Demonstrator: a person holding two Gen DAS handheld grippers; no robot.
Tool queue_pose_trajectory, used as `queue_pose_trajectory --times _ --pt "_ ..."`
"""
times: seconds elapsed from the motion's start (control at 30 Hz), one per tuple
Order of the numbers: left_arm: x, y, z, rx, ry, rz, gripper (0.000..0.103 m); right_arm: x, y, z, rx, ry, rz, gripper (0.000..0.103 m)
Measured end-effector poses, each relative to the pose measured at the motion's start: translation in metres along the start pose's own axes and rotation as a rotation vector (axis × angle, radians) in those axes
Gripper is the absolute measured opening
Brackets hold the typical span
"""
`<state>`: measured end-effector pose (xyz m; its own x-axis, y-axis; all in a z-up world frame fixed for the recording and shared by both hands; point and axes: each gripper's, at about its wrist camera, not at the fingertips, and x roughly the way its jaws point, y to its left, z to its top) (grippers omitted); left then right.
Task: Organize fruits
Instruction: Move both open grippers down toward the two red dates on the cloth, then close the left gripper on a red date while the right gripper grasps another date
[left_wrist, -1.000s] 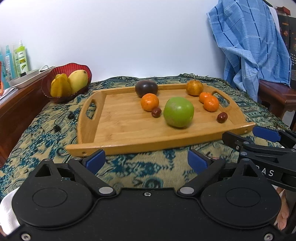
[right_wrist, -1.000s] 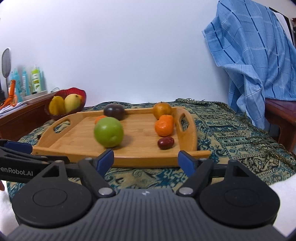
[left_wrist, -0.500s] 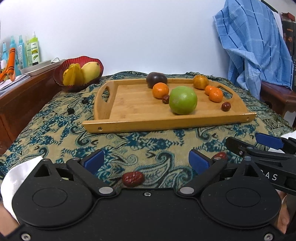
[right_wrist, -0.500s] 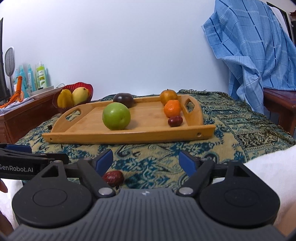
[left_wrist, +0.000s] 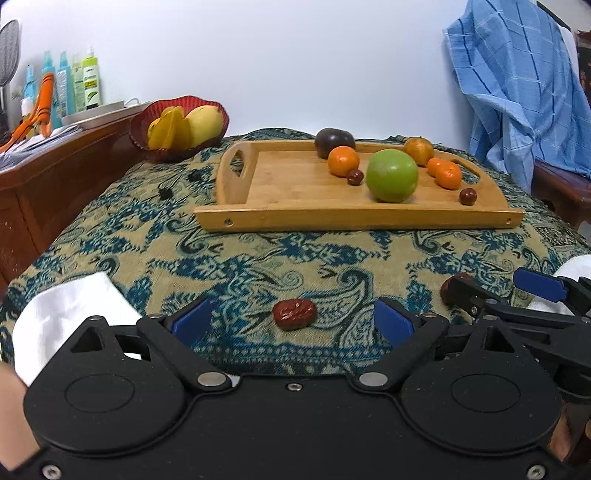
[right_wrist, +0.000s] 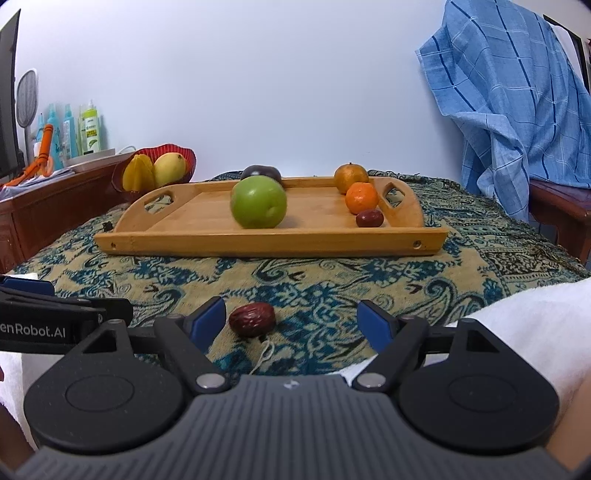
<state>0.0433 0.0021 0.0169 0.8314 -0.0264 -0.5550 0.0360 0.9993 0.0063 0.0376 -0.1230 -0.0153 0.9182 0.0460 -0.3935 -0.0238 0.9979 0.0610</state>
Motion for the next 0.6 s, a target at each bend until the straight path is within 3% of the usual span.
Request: queue_pose_trajectory --times 0.27,0.4,0.6 --pt "0.004 0.006 -0.005 -0.051 0.048 0.004 0.066 -0.001 0.015 -0.007 -0.052 -0.012 -0.004 0.087" --pt "0.006 0.005 -0.007 -0.059 0.061 0.018 0.054 -0.001 0.021 -0.008 -0.082 -0.022 -0.002 0.082" --pt "0.006 0.003 -0.005 -0.061 0.049 0.02 0.044 -0.001 0.028 -0.009 -0.105 -0.032 0.002 0.074"
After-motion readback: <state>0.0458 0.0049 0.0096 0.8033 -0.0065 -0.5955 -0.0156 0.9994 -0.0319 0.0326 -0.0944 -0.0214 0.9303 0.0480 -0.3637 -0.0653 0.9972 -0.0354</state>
